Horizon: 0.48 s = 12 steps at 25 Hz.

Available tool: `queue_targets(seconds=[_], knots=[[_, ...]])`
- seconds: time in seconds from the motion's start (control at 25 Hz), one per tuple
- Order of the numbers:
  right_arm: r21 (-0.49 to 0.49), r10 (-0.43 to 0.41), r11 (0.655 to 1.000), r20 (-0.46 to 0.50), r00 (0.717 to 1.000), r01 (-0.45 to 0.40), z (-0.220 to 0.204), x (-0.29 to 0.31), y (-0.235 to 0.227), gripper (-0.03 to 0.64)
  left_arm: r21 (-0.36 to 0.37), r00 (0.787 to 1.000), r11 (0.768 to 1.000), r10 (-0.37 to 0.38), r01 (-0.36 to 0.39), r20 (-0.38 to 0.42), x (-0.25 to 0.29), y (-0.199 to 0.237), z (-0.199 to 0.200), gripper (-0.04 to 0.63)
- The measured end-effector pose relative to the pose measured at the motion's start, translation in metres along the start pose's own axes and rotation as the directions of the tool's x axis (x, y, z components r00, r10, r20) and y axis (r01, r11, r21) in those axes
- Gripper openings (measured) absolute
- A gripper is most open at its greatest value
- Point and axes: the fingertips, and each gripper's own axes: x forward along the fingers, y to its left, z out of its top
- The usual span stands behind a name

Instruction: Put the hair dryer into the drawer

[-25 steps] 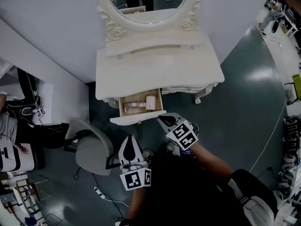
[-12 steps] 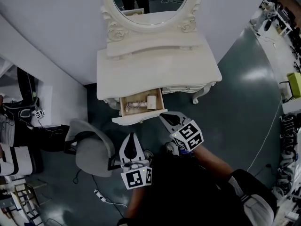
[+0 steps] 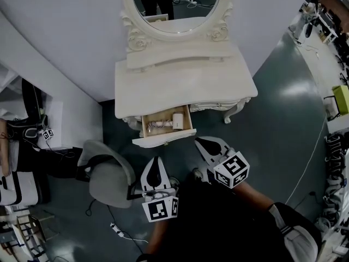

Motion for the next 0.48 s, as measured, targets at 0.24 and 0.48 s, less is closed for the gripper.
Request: queue_targets(seconds=[0.24, 0.48], knots=[[-0.007, -0.028, 1.0, 0.07, 0.997, 0.029, 0.014, -0.018, 0.017, 0.031, 0.009, 1.0, 1.0, -0.002, 0.002, 0.005, -0.005, 0.004, 0.005, 0.023], [-0.008, -0.018, 1.0, 0.095, 0.995, 0.019, 0.018, -0.018, 0.032, 0.031, 0.013, 1.0, 1.0, -0.015, 0.015, 0.006, -0.007, 0.004, 0.004, 0.023]])
